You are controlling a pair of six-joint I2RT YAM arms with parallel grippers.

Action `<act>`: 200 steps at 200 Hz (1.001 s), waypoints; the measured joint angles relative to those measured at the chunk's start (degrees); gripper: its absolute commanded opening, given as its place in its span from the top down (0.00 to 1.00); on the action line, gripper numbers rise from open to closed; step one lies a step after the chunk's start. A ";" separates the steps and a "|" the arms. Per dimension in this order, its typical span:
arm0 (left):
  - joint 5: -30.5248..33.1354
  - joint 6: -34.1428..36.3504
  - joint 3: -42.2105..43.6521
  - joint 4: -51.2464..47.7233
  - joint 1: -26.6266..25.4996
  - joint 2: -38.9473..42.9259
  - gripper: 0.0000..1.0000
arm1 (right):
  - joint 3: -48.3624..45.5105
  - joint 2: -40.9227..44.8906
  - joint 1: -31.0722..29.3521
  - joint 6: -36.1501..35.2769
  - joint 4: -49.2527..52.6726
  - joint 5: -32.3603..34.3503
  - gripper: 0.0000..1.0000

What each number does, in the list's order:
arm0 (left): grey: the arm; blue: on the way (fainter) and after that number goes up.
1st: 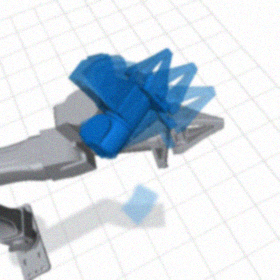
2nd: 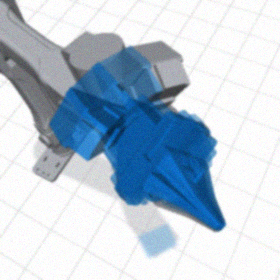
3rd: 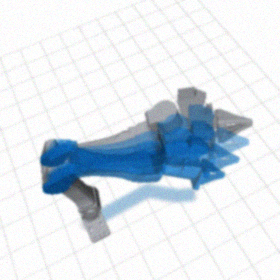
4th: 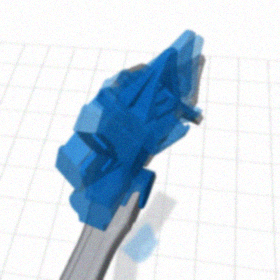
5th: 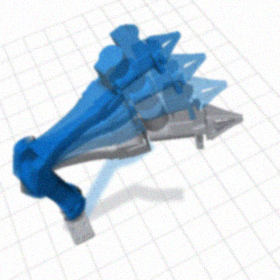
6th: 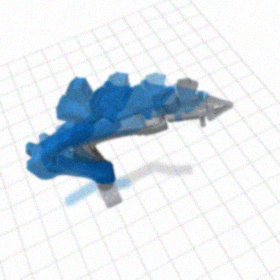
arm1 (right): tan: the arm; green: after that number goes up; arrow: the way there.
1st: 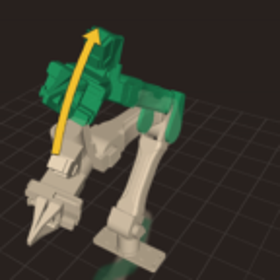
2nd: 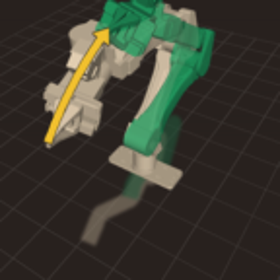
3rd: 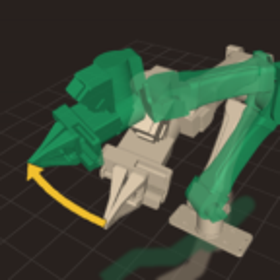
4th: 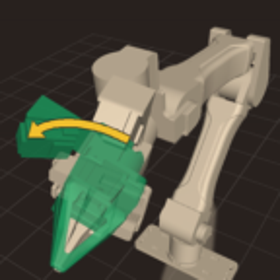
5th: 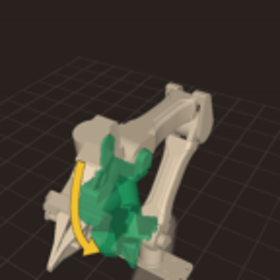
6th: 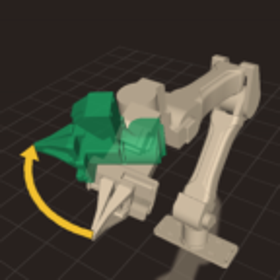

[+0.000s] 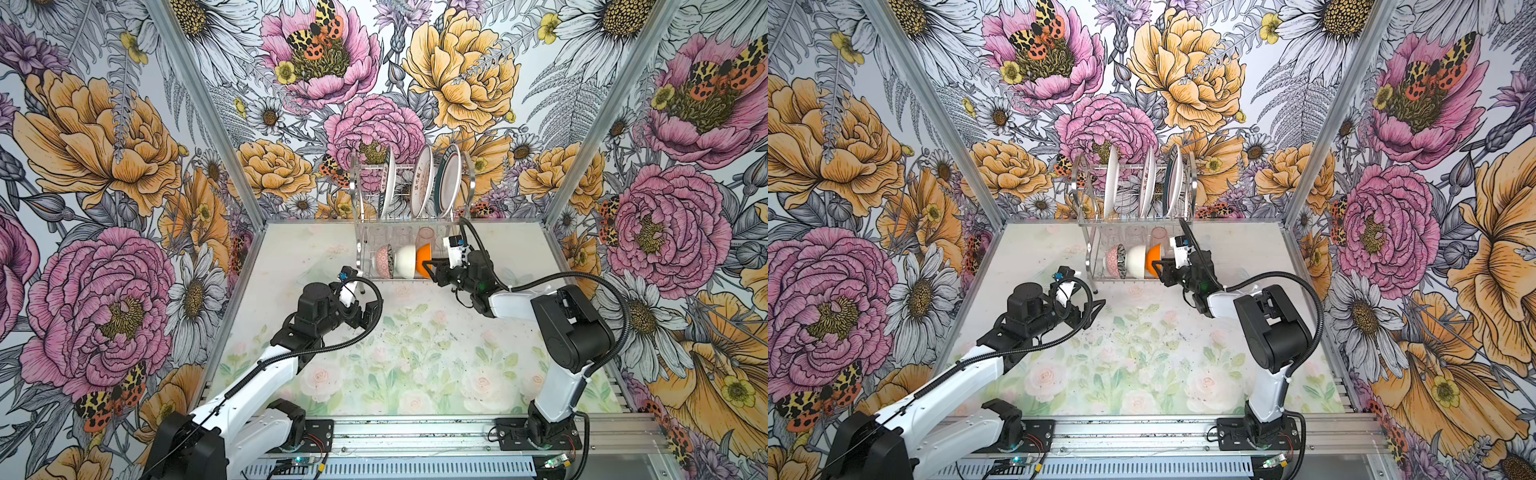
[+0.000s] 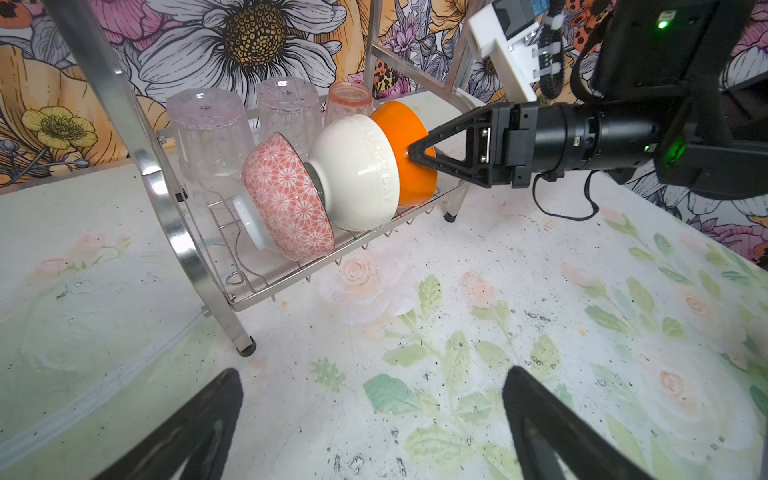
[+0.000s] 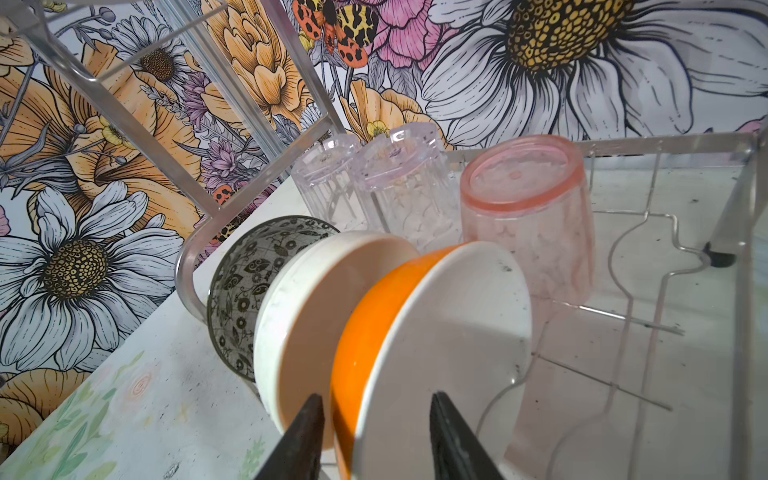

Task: Unload the mixed dishes from the dish rack
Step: 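Move the right gripper to the orange bowl's rim while the left arm advances, then close the right gripper on the orange bowl's rim in the lower rack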

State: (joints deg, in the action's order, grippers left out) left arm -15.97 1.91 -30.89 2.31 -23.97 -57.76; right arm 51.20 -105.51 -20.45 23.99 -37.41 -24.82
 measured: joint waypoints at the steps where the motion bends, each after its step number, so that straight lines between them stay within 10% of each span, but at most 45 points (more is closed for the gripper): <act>1: 0.00 0.00 0.00 -0.02 0.00 0.00 0.01 | 0.04 -0.07 0.00 0.07 -0.13 -0.11 0.58; 200: -0.20 1.57 -2.12 -3.76 -2.93 -0.76 0.01 | 2.34 -6.01 0.92 7.10 -10.36 -5.90 0.71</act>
State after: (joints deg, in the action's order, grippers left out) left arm -16.16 3.49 -33.01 -1.45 -26.89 -58.52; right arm 53.54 -111.53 -19.53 31.09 -47.77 -30.72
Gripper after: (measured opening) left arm 0.989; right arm 0.292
